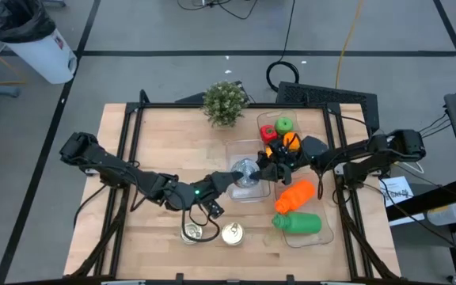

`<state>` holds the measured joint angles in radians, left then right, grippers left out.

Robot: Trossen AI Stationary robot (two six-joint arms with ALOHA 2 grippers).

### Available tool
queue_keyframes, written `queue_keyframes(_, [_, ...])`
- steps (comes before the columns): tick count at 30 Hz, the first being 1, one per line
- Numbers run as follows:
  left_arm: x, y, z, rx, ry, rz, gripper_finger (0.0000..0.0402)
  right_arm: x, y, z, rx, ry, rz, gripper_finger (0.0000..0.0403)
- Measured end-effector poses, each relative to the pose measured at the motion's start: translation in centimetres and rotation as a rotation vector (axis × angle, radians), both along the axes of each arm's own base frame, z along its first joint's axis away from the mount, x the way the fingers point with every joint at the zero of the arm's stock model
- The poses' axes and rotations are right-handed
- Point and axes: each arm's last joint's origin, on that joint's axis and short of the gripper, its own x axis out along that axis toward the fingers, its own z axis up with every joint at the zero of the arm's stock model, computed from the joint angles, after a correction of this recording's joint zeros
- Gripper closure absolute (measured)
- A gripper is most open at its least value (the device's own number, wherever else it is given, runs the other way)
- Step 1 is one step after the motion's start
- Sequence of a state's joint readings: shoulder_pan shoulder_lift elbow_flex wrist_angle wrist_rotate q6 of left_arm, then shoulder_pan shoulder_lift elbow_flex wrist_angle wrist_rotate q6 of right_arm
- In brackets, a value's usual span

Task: Pick & Place Food Item
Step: Put the green tuna can into the middle transparent bin

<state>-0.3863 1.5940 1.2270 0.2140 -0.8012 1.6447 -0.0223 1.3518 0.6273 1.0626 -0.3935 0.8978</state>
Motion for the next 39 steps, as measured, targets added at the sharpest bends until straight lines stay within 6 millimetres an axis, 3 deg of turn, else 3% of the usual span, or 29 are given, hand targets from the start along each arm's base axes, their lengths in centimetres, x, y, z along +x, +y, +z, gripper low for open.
queue_keyframes(3, [-0.2, -0.2, -0.1, -0.045, -0.006, 0.012, 0.0272, 0.0, 0.0, 0.0, -0.003, 0.01, 0.008, 0.0214])
queue_keyframes(7, [-0.3, -0.7, -0.4, -0.296, -0.105, 0.04, 0.0261, 0.0, -0.4, -0.2, -0.008, 0.038, 0.023, 0.0217])
queue_keyframes(14, [-0.9, -1.0, -1.5, -0.767, -0.268, 0.183, 0.0042, -0.1, -2.2, -0.2, -0.028, 0.072, -0.068, 0.0217])
queue_keyframes(16, [-1.6, -1.0, -2.0, -0.873, -0.194, 0.188, 0.0019, -0.4, -3.2, -0.3, -0.122, 0.096, -0.138, 0.0249])
queue_keyframes(20, [-2.0, 0.2, -3.2, -1.156, -0.015, 0.207, 0.0059, -0.3, -4.3, 0.0, -0.216, 0.314, -0.246, 0.0254])
queue_keyframes(26, [-2.6, 2.8, -3.9, -1.364, 0.094, 0.221, 0.0118, 0.3, -4.6, 0.7, -0.367, 0.669, -0.346, 0.0254])
queue_keyframes(33, [-3.3, 5.5, -4.1, -1.385, -0.085, 0.201, 0.0148, 0.9, -4.3, -1.9, -0.373, 0.848, -0.32, 0.0254])
queue_keyframes(39, [-4.3, 7.6, -5.3, -1.4, -0.165, 0.229, 0.0147, 1.9, -3.7, -3.7, -0.367, 0.886, -0.236, 0.0254])
